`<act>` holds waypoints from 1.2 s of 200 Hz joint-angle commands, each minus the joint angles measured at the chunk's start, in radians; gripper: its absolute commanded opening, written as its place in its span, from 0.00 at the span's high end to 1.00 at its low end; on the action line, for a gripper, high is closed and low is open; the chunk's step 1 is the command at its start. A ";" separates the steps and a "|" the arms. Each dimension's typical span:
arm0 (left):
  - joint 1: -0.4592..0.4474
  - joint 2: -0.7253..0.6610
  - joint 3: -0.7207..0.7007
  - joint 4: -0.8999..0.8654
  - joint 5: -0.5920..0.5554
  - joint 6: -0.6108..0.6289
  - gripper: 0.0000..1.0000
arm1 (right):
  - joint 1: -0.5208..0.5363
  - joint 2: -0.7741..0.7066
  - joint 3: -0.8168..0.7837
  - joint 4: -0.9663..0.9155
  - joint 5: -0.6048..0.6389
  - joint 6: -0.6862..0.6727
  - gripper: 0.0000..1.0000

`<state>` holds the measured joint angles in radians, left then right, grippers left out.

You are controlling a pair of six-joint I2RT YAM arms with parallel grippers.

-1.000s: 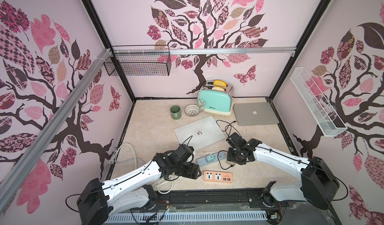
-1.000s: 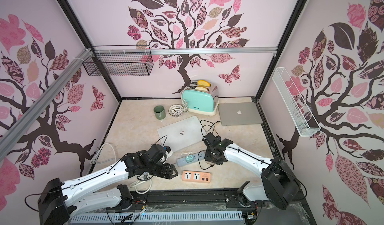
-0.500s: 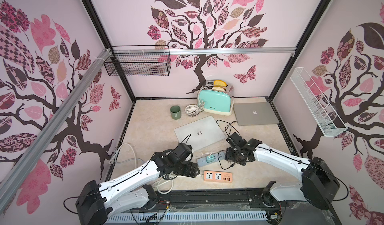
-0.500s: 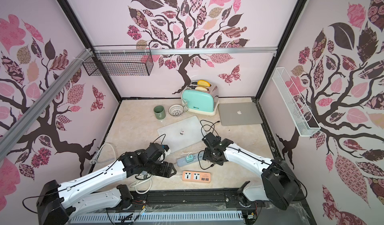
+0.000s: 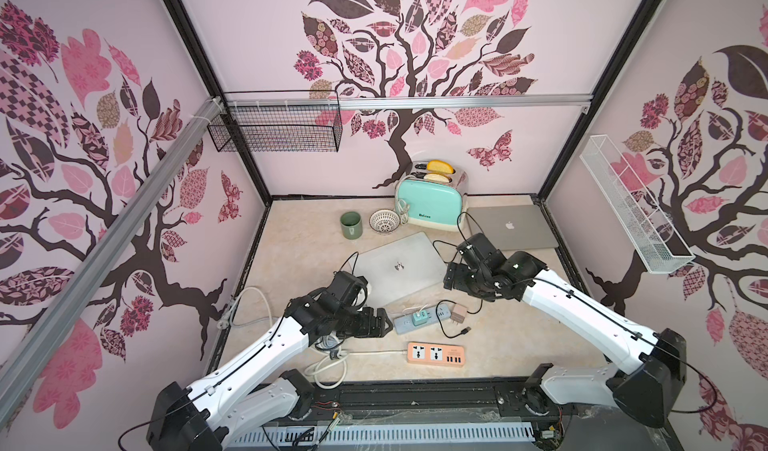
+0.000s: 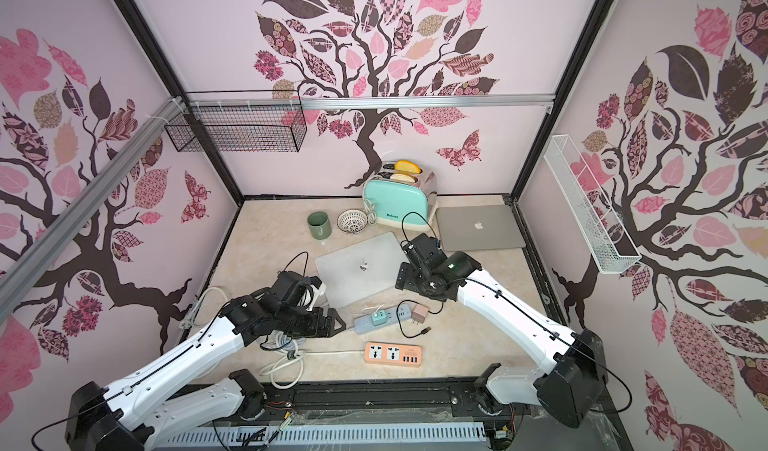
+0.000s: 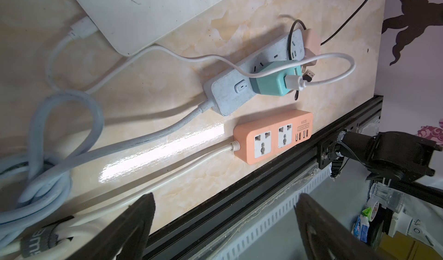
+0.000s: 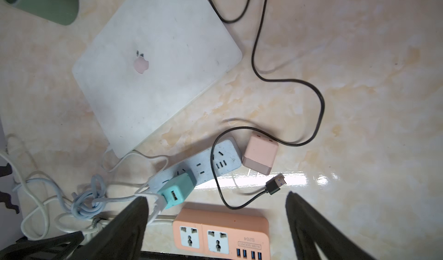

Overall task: Unplug the laptop charger
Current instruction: Place the plug at the center of the board, then remove the charging cable from the laptop.

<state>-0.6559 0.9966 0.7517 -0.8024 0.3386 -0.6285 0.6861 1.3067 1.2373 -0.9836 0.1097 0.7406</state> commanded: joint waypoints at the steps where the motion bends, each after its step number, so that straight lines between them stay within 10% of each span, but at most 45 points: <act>1: 0.037 -0.007 0.020 -0.007 0.040 0.027 0.04 | 0.027 0.051 0.129 -0.095 0.041 -0.021 0.07; 114: 0.151 0.008 0.067 0.028 0.045 0.079 0.03 | 0.096 0.452 0.670 -0.091 0.004 -0.234 0.03; 240: 0.500 0.244 0.179 0.058 0.116 0.140 0.08 | 0.084 0.642 0.679 0.074 -0.297 -0.317 0.03</act>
<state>-0.1814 1.1992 0.9092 -0.7486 0.4316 -0.5442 0.7734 1.9247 1.9141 -0.9081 -0.1493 0.4107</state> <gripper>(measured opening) 0.935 0.975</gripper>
